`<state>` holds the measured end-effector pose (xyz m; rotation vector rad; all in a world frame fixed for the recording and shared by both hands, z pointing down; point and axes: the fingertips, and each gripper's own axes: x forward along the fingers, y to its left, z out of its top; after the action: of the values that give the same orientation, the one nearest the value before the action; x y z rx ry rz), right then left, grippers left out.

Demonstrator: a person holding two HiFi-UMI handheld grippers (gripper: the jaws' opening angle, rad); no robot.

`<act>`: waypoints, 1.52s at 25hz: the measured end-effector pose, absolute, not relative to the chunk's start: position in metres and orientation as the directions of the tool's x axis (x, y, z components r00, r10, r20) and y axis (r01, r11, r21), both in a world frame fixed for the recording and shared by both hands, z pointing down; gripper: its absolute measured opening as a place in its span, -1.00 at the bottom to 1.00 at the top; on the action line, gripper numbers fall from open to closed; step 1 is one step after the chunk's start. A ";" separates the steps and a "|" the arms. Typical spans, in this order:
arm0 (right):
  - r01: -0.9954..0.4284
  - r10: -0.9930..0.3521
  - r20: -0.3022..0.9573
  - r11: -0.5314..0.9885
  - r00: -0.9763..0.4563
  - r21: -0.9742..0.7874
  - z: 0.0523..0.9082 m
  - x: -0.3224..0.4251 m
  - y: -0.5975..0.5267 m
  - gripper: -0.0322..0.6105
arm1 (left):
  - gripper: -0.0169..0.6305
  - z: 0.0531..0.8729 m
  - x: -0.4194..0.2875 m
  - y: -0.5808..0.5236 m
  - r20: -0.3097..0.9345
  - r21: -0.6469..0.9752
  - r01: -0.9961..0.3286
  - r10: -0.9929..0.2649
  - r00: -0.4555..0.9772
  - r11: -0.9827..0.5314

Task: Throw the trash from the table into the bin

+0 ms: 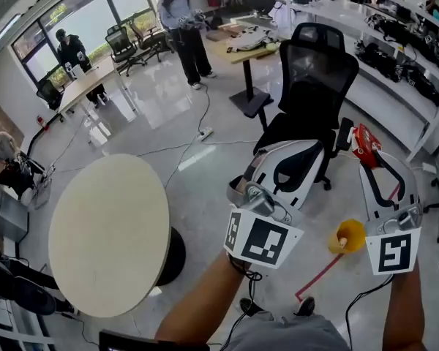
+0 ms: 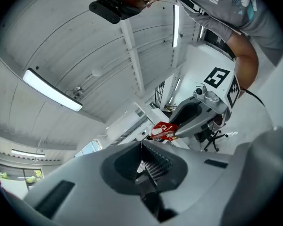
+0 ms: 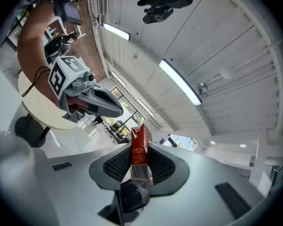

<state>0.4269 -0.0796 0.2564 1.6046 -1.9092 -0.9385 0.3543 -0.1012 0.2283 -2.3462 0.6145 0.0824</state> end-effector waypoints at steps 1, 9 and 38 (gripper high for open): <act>-0.657 -0.984 -0.051 0.076 -0.172 0.750 0.262 0.453 -0.069 -0.57 | -0.81 0.230 0.381 -0.094 -0.223 -0.610 -0.437 -0.386 0.895 -0.661; -0.713 -0.997 0.072 0.068 -0.024 0.698 0.345 0.662 0.025 -0.57 | -0.81 0.280 0.595 -0.010 -0.174 -0.596 -0.304 -0.250 0.952 -0.743; -0.738 -0.999 0.008 0.037 -0.042 0.673 0.337 0.759 0.000 -0.88 | -0.81 0.298 0.698 -0.022 -0.134 -0.577 -0.238 -0.197 0.971 -0.781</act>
<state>0.7588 0.0002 0.3375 1.7518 -1.8333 -0.7014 0.6977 -0.0215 0.2977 -2.4911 0.3046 0.0872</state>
